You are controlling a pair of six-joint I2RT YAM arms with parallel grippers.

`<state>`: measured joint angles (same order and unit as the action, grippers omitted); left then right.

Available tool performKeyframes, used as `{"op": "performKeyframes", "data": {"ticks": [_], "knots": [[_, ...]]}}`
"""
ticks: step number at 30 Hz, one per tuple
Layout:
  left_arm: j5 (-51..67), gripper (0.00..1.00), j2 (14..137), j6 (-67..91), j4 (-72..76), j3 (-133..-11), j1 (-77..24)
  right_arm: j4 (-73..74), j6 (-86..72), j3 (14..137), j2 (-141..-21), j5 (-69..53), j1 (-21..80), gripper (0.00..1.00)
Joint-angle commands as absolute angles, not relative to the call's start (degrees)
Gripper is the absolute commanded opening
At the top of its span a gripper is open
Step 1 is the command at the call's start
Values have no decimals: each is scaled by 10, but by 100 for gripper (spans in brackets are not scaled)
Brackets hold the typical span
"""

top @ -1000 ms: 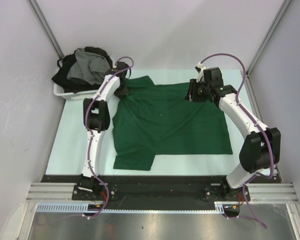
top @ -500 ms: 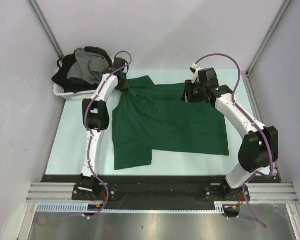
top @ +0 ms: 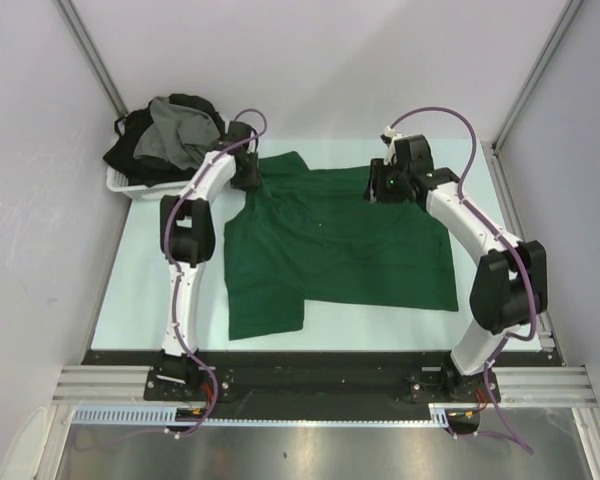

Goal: Fold and stack the t-shirts
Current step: Flatten out the tshirt

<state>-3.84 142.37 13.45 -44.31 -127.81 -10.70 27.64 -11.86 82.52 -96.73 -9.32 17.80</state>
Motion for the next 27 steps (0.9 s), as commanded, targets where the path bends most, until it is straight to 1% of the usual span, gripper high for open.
{"op": "performKeyframes", "data": {"ticks": [1,7,9,11,13,16,17,22,24,27], "knots": [[-59,44,1332,123,-425,-1289,-103,234,-109,869,-1011,-47,164,44],[-60,45,1307,119,-414,-1288,-125,213,-89,916,-1070,-13,161,38],[-48,45,1310,121,-410,-1288,-130,210,-83,927,-1091,-6,156,34],[-42,45,1324,123,-410,-1292,-137,208,-79,946,-1105,-4,151,25],[-37,45,1332,120,-408,-1296,-145,212,-76,970,-1127,-5,143,19],[-30,44,1348,117,-402,-1303,-155,214,-69,996,-1149,-4,134,4],[-26,45,1353,115,-401,-1307,-156,214,-73,1001,-1153,-2,130,0],[-23,45,1383,120,-388,-1327,-160,216,-83,1032,-1191,-3,109,0],[-19,42,1390,133,-375,-1325,-160,226,-93,1056,-1220,-8,99,0],[-18,34,1401,159,-364,-1319,-163,257,-105,1103,-1270,-19,94,0]]}}
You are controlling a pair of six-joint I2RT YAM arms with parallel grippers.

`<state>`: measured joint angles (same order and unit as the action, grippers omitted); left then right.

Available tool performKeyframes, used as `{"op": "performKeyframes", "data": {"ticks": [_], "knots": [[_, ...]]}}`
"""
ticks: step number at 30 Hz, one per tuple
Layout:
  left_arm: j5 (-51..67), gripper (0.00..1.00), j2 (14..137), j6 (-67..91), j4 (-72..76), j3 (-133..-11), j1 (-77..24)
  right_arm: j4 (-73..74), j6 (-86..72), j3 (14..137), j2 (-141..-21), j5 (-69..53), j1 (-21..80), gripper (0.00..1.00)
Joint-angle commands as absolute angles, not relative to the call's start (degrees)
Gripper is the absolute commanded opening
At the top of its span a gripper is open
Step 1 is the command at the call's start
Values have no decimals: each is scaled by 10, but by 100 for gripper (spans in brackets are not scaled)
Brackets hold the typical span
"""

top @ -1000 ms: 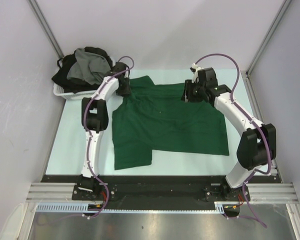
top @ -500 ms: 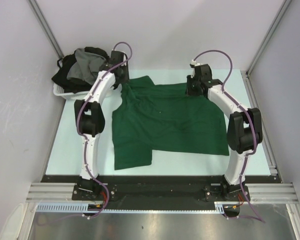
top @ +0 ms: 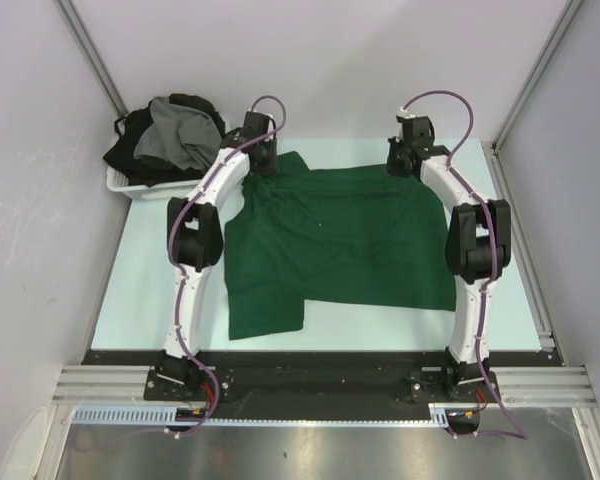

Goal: Fold and stack the t-shirts
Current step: Flatten out the tshirt

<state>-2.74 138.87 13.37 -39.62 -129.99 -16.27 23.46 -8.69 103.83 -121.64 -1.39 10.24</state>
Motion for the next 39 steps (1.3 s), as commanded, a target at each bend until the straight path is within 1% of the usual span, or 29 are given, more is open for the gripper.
{"op": "performKeyframes", "data": {"ticks": [1,3,9,22,28,33,35,39], "knots": [[-14,29,1410,165,-364,-1323,-163,267,-113,1117,-1280,-20,94,0],[-9,27,1418,177,-367,-1327,-165,292,-119,1149,-1309,-28,94,0],[10,24,1436,181,-378,-1335,-173,331,-134,1183,-1343,-41,93,0],[30,23,1484,182,-439,-1364,-172,371,-143,1220,-1388,-65,82,0],[31,17,1505,198,-454,-1375,-171,379,-149,1241,-1404,-66,78,0],[25,4,1525,215,-444,-1405,-156,388,-134,1287,-1442,-58,76,0],[31,0,1535,229,-439,-1417,-146,392,-135,1300,-1455,-56,72,0],[35,0,1538,248,-416,-1419,-131,397,-139,1339,-1490,-54,62,0]]}}
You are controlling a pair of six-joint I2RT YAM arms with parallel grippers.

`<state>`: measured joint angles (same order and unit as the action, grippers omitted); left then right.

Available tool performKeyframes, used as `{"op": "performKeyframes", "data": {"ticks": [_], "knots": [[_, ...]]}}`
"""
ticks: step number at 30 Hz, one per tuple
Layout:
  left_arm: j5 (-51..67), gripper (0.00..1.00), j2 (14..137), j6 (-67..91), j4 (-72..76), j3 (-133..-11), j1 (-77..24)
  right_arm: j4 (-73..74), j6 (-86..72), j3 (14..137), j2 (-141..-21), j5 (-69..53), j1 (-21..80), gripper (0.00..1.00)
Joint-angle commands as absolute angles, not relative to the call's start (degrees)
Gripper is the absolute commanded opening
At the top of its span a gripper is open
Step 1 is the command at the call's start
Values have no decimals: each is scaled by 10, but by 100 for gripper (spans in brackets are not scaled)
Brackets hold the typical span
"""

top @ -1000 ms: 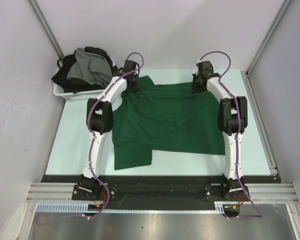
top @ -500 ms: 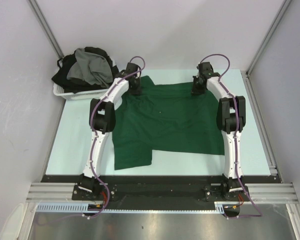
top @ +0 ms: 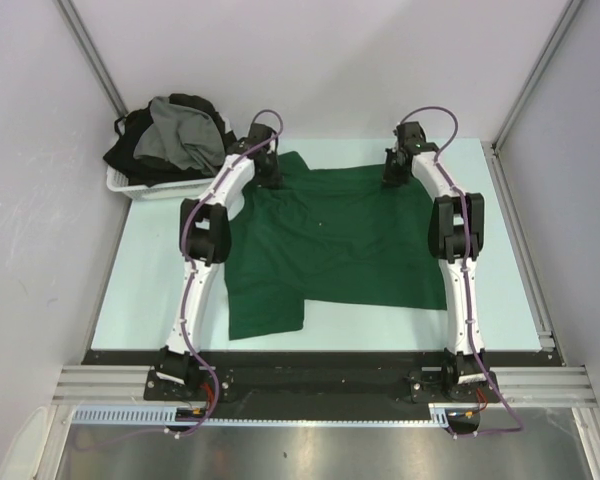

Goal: Fold and stack the t-shirts
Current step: Flatten out the tshirt

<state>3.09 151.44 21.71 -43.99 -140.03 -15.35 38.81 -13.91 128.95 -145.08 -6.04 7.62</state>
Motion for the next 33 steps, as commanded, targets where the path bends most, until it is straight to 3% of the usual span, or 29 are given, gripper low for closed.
{"op": "performKeyframes", "data": {"ticks": [1,15,23,29,33], "knots": [[36,0,1540,252,-408,-1420,-128,402,-140,1360,-1497,-53,62,0],[-32,3,1535,229,-363,-1423,-84,390,-159,1418,-1539,-27,19,0],[10,5,1539,256,-323,-1434,-78,390,-190,1425,-1530,-75,13,0],[48,8,1481,223,-277,-1359,-101,292,-163,1284,-1427,-76,40,0],[28,11,1464,197,-296,-1354,-118,284,-159,1261,-1376,-79,54,0]]}}
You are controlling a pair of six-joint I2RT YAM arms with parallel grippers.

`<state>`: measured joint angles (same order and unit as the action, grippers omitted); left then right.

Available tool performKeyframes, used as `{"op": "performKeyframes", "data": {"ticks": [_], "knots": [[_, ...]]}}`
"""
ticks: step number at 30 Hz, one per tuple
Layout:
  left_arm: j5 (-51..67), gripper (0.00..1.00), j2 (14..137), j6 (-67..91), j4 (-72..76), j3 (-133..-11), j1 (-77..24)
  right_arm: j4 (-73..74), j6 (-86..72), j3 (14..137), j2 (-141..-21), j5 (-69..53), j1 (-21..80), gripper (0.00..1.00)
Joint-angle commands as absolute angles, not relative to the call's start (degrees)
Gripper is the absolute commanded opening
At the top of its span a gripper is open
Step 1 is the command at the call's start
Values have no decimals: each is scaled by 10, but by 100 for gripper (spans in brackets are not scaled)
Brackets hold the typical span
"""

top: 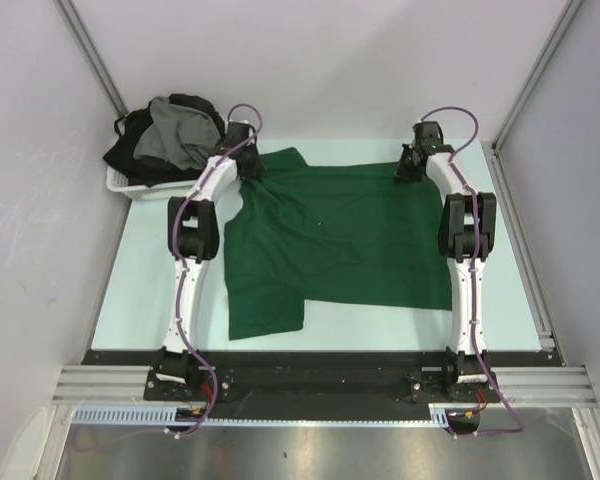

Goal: Fold and stack the t-shirts
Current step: Flatten out the tshirt

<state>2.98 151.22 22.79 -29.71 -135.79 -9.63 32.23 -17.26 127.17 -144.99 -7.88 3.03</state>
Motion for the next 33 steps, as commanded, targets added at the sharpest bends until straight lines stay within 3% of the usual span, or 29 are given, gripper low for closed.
{"op": "performKeyframes", "data": {"ticks": [1,5,6,7,10,12,18,27,33], "knots": [[31,11,1463,198,-303,-1360,-119,288,-160,1262,-1371,-80,54,0],[49,19,1431,188,-320,-1334,-127,306,-154,1239,-1331,-72,67,2],[52,28,1406,181,-317,-1323,-131,306,-142,1227,-1319,-65,71,6],[47,33,1394,172,-315,-1300,-141,294,-135,1213,-1288,-54,79,17],[39,44,1334,137,-295,-1245,-159,256,-120,1136,-1221,-23,87,32],[33,48,1307,134,-285,-1217,-163,246,-118,1092,-1189,-16,87,37],[22,52,1178,123,-310,-1118,-185,291,-111,1021,-1053,-18,97,38],[5,52,913,156,-354,-822,-209,362,-141,805,-812,50,104,42],[-46,51,776,167,-375,-686,-212,425,-162,727,-730,87,105,42]]}}
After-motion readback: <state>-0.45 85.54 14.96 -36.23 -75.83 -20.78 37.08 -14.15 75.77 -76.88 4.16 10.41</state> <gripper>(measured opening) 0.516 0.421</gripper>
